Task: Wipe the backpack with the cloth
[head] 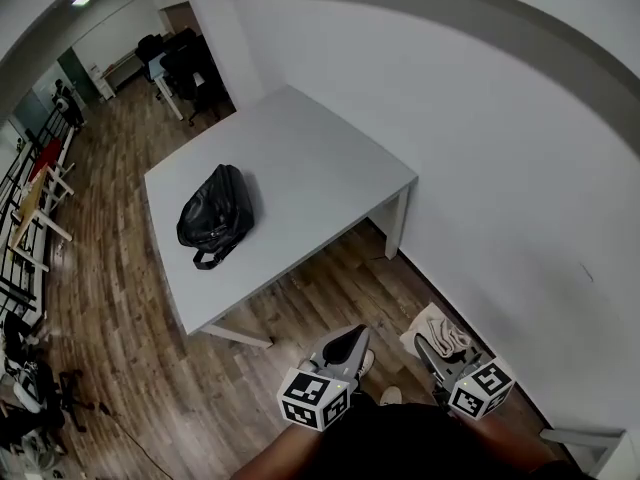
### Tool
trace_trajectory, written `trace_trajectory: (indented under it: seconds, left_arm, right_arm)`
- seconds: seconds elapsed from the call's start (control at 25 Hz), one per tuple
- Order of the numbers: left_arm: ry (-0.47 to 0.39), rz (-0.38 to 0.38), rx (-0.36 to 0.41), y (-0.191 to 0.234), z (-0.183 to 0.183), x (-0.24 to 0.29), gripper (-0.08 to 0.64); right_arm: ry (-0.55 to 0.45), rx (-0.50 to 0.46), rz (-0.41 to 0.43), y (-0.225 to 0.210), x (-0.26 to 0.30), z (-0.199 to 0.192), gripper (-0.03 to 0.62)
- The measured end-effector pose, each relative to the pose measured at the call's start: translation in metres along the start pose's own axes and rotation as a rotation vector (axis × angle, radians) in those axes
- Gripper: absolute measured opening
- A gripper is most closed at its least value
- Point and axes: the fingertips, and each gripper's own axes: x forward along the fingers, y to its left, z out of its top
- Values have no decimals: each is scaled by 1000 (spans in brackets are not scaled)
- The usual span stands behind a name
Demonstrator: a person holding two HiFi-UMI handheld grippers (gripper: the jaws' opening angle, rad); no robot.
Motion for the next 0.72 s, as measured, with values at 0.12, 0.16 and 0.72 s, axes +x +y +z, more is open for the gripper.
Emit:
trace_trajectory:
  seconds: [0.12,0.16,0.72]
  left_arm:
    - [-13,50,-16,3,-9,-16,6]
    - [-19,64,-21,3,-11,-21,6]
    - [-50,221,-53,20,-27,-72,6]
  right_arm:
    - [10,-8,41,8,1,-6,84]
    - [14,-13,53,11,1,-7,84]
    - [53,-48,182,43,13,-20,85]
